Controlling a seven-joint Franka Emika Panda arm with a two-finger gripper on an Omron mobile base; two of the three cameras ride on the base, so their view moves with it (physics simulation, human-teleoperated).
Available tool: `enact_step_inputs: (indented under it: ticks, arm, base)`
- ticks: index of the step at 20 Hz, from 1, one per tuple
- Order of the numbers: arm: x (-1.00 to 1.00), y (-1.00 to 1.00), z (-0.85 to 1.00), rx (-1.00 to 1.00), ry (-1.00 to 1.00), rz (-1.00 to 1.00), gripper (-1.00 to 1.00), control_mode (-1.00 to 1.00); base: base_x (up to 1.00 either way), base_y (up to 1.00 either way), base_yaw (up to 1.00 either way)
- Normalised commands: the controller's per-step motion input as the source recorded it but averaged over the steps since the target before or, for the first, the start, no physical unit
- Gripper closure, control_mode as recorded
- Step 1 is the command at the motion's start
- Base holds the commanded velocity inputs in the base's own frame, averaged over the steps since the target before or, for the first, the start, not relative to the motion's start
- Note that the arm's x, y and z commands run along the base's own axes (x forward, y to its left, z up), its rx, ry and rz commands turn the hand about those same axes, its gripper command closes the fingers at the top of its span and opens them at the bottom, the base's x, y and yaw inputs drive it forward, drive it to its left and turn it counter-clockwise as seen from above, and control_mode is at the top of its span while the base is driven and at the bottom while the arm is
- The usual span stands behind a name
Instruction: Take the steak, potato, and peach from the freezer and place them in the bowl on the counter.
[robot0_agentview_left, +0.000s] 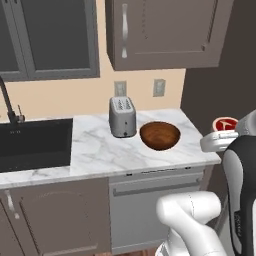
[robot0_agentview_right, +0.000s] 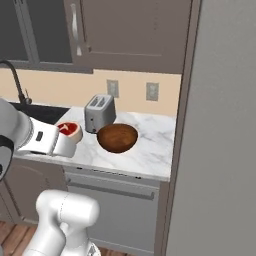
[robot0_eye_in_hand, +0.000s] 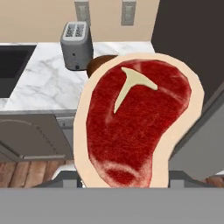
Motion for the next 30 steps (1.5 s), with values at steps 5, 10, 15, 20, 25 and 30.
enact_step_inputs:
  ticks: [5,10,15,20,25,30]
  arm:
    - [0.0,0.0,0.0,0.0,0.0,0.0,1.0,1.0]
    - [0.0,0.0,0.0,0.0,0.0,0.0,1.0,1.0]
    - [0.0,0.0,0.0,0.0,0.0,0.0,1.0,1.0]
    - [0.0,0.0,0.0,0.0,0.0,0.0,1.0,1.0]
    - [0.0,0.0,0.0,0.0,0.0,0.0,1.0,1.0]
    - [0.0,0.0,0.0,0.0,0.0,0.0,1.0,1.0]
  base:
    - [0.42,0.13,0.0]
    - [0.32,0.32,0.0]
    - [0.27,0.46,0.0]
    - [0.29,0.3,0.0]
    - [0.5,0.0,0.0]
    - [0.51,0.0,0.0]
